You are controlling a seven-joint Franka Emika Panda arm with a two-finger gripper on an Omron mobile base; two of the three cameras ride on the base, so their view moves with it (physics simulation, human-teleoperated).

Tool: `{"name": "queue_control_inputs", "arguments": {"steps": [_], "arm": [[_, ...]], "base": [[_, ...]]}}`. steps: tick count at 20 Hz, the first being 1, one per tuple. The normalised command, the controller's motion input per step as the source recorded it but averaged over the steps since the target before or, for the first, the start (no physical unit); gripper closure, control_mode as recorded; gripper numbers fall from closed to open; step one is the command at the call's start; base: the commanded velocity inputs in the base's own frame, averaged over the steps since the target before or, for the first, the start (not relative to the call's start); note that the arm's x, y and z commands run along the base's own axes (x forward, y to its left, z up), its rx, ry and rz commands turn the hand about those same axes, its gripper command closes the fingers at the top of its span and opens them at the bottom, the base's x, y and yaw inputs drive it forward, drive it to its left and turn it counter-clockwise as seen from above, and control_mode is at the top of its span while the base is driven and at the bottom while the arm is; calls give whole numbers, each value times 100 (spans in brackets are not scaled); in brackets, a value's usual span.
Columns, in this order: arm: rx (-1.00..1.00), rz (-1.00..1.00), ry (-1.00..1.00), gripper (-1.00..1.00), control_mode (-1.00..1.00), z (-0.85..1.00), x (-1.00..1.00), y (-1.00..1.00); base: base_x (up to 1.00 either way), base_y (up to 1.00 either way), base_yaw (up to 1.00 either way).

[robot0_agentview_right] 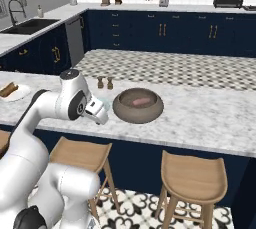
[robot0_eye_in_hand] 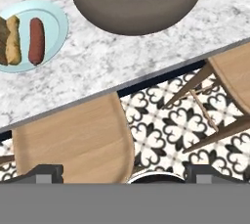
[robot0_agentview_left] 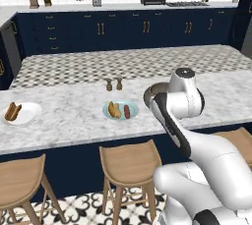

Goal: Place one bun and one sausage from the bowl on each plate.

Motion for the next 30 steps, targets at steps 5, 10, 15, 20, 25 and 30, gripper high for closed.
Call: {"name": "queue_control_inputs", "arguments": {"steps": [5,10,15,20,25,30], "arm": [[0,0,0,-100,100,0,0,0],[0,0,0,-100,100,0,0,0],[0,0,0,-100,-100,0,0,-2],[1,-7,-1,-100,-100,24,69,-27],[2,0,9,-100,-100,71,91,-35],[15,0,30,-100,-100,-8,100,-76]], "base": [[38,-27,4],[24,-69,0],[-4,-32,0],[0,0,0],[0,0,0],[0,0,0]]}}
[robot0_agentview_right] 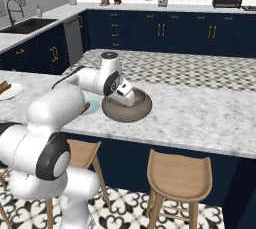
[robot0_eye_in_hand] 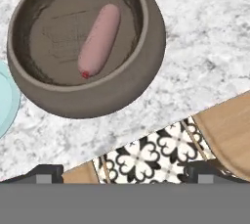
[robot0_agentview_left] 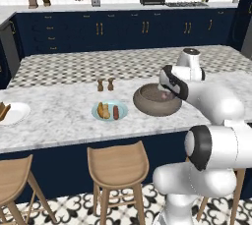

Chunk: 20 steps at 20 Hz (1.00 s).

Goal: Place one bun and one sausage from the bowl on each plate.

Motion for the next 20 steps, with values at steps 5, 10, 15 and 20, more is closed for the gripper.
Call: {"name": "queue_control_inputs", "arguments": {"steps": [5,10,15,20], "arm": [[8,4,21,-100,-100,-13,100,-25],[-1,9,16,-100,-100,-63,100,-3],[-2,10,5,-100,-100,-72,98,-2],[0,3,0,-100,-100,-24,-12,-4]], "base": [[0,0,0],[0,0,0],[0,0,0],[0,0,0]]}}
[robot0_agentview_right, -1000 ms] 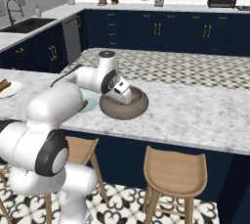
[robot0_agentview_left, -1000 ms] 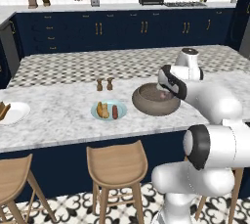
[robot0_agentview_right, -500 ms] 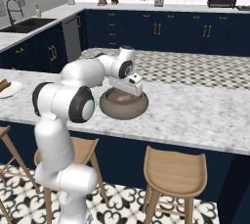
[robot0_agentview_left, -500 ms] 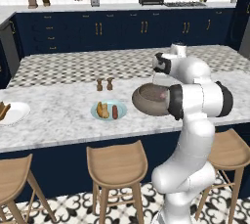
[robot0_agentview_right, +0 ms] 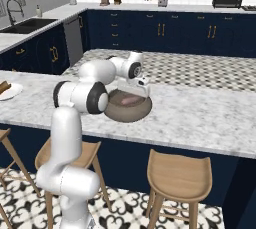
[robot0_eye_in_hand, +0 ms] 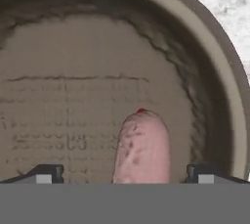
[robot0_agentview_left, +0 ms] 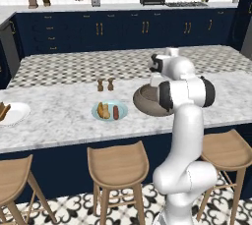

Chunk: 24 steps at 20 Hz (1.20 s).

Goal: Place one bun and one sausage from the bowl on each plate.

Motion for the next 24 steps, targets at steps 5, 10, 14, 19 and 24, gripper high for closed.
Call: {"name": "queue_control_inputs", "arguments": {"steps": [5,10,14,19,24], "arm": [[0,0,-2,-100,-100,-33,-68,0],[0,4,-9,-100,-100,-7,-16,24],[0,2,-3,100,-100,-12,0,34],[0,0,-5,100,-100,6,-8,5],[-21,10,-40,100,-100,85,-57,54]], "base": [[0,0,0],[0,0,0],[0,0,0],[0,0,0],[0,0,0]]}}
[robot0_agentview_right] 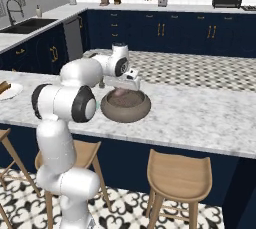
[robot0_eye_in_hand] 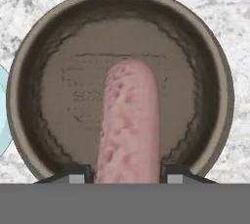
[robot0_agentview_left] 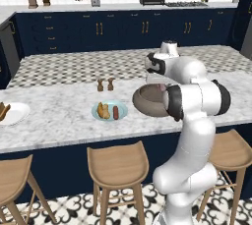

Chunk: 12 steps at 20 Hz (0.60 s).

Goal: Place one bun and one sausage from the bowl on each plate.

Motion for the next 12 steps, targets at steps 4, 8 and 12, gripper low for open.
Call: {"name": "queue_control_inputs", "arguments": {"steps": [4,8,12], "arm": [[-19,23,-62,100,-100,48,-100,66],[-5,22,-59,100,-100,8,-100,28],[4,15,-19,100,-100,40,-100,0]], "base": [[0,0,0],[0,0,0],[0,0,0]]}}
